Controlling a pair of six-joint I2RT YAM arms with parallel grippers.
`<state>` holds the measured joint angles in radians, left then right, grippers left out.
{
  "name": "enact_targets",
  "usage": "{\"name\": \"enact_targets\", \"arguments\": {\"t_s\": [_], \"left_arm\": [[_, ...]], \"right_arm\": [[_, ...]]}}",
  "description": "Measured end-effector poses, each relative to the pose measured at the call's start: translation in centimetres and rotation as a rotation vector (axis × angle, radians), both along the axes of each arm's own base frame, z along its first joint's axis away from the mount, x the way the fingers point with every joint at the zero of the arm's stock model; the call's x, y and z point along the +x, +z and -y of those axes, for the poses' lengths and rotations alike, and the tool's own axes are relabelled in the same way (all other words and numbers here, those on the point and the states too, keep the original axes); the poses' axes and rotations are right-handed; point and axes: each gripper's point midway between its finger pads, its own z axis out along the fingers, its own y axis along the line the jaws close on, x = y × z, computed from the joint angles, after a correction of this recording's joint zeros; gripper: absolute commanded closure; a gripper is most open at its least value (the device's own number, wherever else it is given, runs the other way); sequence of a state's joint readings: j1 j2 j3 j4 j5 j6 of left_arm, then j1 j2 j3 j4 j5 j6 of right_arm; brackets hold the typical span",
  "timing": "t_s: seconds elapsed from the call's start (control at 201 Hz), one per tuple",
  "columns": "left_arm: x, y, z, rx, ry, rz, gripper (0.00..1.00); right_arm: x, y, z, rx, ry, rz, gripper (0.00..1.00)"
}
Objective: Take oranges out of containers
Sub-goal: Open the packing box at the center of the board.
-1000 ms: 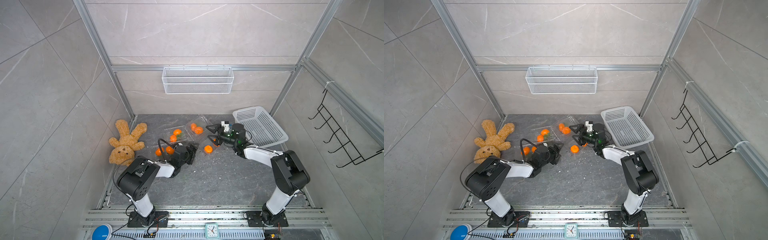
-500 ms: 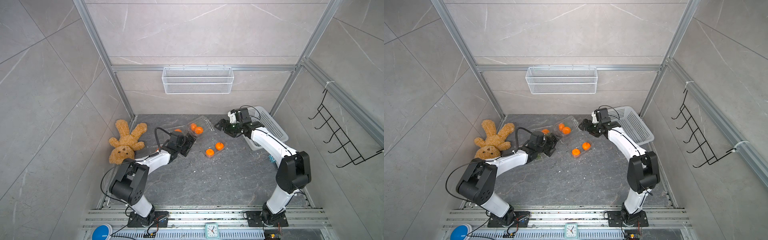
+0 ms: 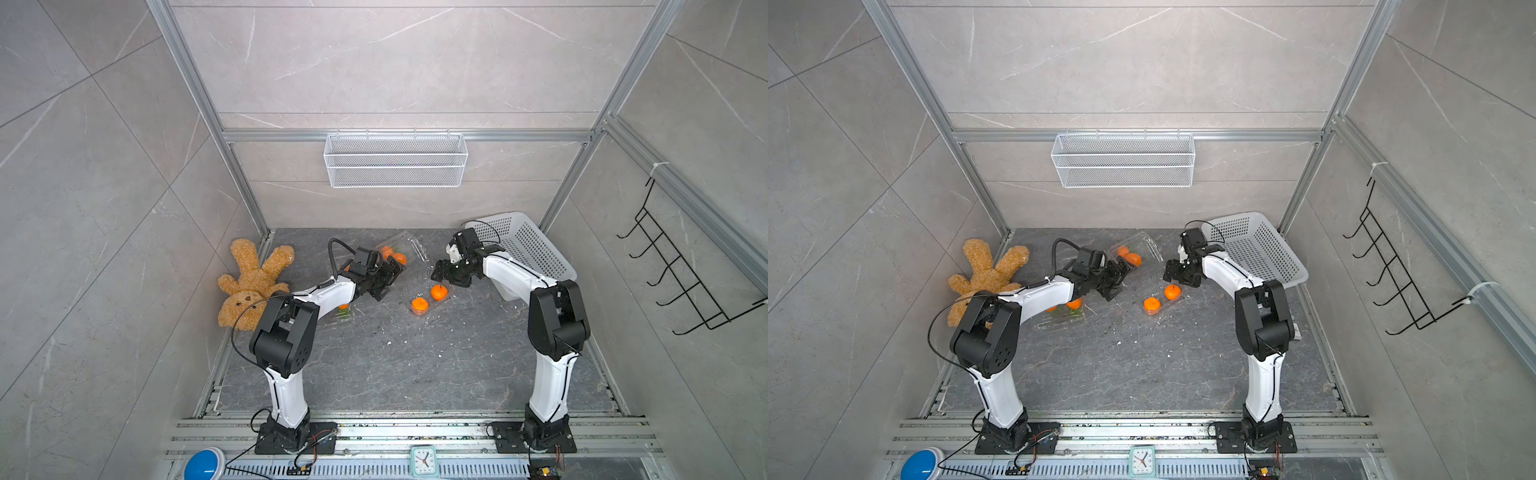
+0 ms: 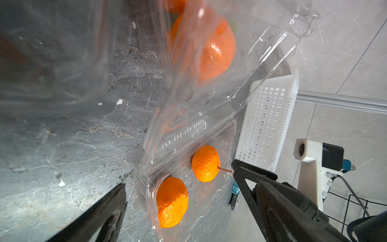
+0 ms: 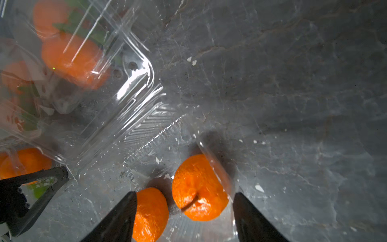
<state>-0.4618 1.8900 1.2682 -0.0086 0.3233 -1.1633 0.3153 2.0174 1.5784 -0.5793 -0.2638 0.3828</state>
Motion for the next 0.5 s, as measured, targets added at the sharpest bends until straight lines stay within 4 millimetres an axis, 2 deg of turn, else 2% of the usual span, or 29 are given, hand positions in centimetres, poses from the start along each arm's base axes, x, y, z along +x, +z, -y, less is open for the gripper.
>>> {"name": "enact_targets", "arguments": {"t_s": [0.199,0.369,0.504], "left_arm": [[1.2,0.3,0.1,0.026,-0.019,0.009,0.01],[2.1,0.9,0.7,0.029,-0.050,0.031,0.01],[2.0,0.3,0.8,0.066,-0.091,0.021,0.01]], "right_arm": [[-1.0,-0.9,-0.5,0.040,0.017,-0.029,0.32],[-4.7,-1.9,0.3,0.056,-0.017,-0.103,0.34],[-6.3,0.0,1.1,0.020,-0.032,-0.077,0.34]]}}
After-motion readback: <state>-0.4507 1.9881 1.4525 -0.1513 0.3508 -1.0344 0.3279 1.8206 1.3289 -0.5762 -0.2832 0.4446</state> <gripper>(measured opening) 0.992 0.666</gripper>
